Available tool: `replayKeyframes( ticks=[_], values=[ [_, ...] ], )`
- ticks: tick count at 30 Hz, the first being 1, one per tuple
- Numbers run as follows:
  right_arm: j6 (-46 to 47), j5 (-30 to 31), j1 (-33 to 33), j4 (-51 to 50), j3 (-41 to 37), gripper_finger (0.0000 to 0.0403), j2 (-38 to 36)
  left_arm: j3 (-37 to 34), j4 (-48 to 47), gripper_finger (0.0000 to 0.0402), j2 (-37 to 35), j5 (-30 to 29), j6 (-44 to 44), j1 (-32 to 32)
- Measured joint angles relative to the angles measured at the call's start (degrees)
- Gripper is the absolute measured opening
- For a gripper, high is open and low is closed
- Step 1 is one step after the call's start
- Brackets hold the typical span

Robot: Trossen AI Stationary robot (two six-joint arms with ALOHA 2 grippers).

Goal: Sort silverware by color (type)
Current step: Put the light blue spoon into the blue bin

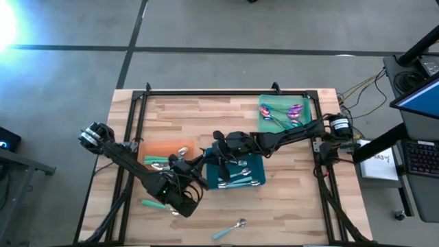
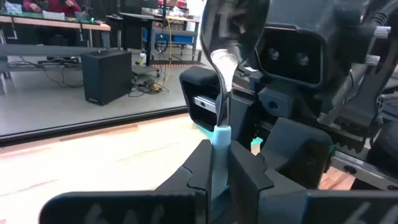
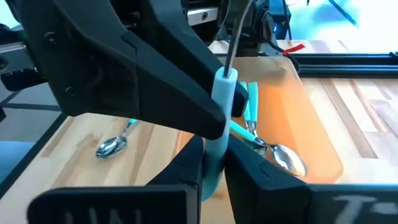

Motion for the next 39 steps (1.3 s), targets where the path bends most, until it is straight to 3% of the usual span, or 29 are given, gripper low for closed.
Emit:
replayKeyframes(
  ticks=[9,14,23,30,39],
  values=[
    [0.0,0.83,-0.14,-7.38,0.06,0.0028,-1.16,1.06,1.75,0.0059,-0.27,2.7,5.03,0.15],
    [0.04,5.37,-0.36,-18.94,0.91,0.0028,-4.87,1.98,1.27,0.0091,-0.3,5.03,9.02,0.13],
    [8.45,5.5,0.03,-42.03,1.84,0.0028,-8.39,2.14,-1.25,0.0107,-0.74,8.6,13.46,0.11],
    [14.82,5.4,2.08,-49.82,0.94,0.0028,-7.82,2.14,-4.25,0.0107,-1.68,17.1,13.98,0.1],
    [20.73,3.47,4.82,-53.92,0.68,0.0028,-7.41,3.71,-9.31,0.0107,-2.58,33.94,13.99,-0.02]
  ],
)
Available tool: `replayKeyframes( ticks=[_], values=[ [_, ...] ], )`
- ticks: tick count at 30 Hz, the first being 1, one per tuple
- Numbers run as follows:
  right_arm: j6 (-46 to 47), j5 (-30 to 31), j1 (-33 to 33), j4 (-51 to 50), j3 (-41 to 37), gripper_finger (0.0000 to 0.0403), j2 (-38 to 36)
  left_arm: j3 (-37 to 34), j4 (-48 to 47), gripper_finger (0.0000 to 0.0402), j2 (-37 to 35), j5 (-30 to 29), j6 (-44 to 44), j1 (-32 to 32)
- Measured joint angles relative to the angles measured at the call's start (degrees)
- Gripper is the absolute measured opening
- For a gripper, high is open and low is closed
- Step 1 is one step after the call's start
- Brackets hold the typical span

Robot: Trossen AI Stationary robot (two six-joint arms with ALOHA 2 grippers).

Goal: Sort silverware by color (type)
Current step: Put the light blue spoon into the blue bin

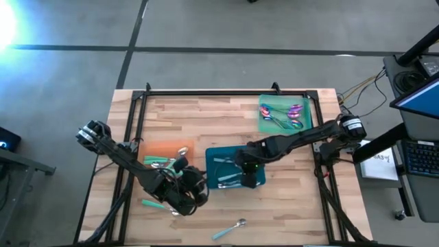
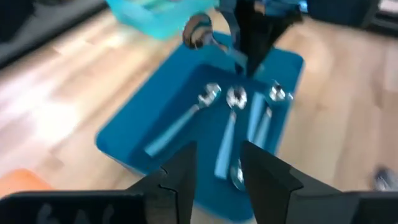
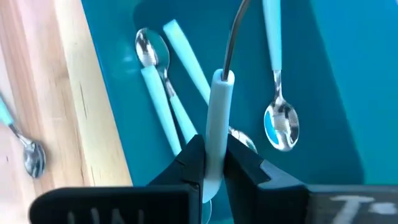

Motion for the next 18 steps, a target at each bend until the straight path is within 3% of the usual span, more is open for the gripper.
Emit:
replayKeyframes(
  ticks=[5,11,18],
  values=[
    [0.46,0.02,1.3,-0.46,-0.31,0.0028,0.0,1.59,-4.49,0.0107,-0.09,9.53,-0.23,-0.23],
    [0.55,0.0,1.49,-0.57,-0.51,0.0031,0.0,3.37,-13.28,0.0107,-0.11,27.7,-3.65,-1.53],
    [0.55,0.0,1.46,-0.59,-0.53,0.0087,0.0,3.11,-23.67,0.0107,-0.11,38.16,-11.97,-5.97]
  ],
)
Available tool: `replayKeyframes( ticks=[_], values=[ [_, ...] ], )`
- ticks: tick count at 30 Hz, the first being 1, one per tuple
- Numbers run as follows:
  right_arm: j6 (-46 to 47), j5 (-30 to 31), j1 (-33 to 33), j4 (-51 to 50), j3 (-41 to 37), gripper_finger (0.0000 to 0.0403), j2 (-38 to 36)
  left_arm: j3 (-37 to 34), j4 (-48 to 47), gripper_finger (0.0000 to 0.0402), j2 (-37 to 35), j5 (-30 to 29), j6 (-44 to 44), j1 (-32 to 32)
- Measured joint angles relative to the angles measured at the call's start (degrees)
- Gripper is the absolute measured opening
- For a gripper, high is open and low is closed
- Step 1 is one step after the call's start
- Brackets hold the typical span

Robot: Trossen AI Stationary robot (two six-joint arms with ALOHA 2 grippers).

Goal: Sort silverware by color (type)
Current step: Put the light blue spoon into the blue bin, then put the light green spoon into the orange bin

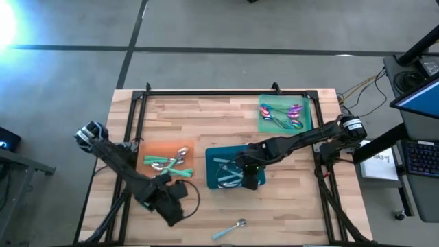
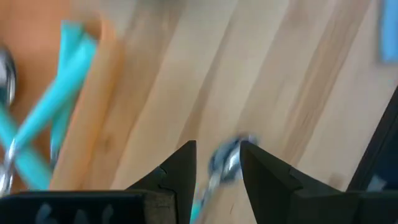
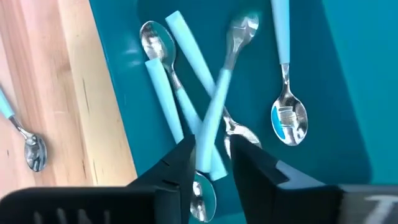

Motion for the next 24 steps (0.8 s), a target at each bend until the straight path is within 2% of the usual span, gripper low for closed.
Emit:
replayKeyframes(
  ticks=[4,12,18,24],
  values=[
    [-0.02,0.0,-0.01,-0.01,0.0,0.0108,0.0,-0.03,-4.85,0.0107,0.0,2.89,-3.49,-3.04],
    [-0.24,-0.22,0.02,0.4,0.1,0.013,0.0,-2.75,-4.38,0.0107,0.0,4.34,-2.23,-6.34],
    [-0.37,-1.46,0.02,0.51,0.22,0.0132,0.0,-7.21,1.6,0.0107,0.0,9.22,2.46,-7.05],
    [-0.44,-1.46,0.02,0.51,0.22,0.0132,0.0,-10.0,5.0,0.0107,0.0,9.28,4.26,-7.08]
  ],
)
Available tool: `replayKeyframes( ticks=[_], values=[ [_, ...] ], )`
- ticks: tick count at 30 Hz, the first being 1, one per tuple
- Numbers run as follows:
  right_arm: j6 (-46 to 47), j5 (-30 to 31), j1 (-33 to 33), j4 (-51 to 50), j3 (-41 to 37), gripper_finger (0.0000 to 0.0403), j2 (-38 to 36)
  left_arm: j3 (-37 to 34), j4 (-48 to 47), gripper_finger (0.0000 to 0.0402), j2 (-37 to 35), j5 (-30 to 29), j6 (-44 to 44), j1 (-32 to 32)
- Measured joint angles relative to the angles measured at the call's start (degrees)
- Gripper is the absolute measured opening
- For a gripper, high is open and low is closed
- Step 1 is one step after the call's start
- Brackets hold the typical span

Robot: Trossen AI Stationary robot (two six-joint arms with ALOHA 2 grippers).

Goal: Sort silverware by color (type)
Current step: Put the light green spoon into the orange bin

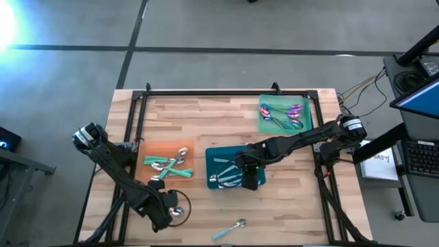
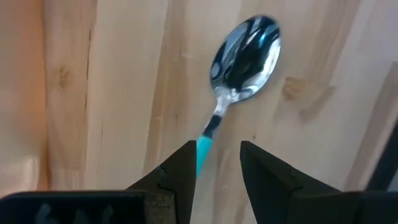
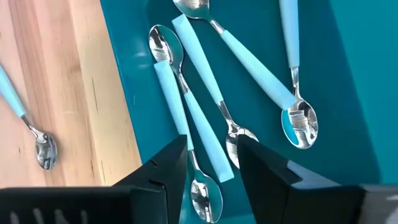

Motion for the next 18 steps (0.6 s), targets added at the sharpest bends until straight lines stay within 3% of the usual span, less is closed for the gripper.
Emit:
replayKeyframes(
  ticks=[18],
  values=[
    [-0.04,0.02,-0.02,0.04,0.06,0.0132,0.0,-10.44,8.89,0.0107,0.02,-0.28,-4.96,0.16]
  ],
)
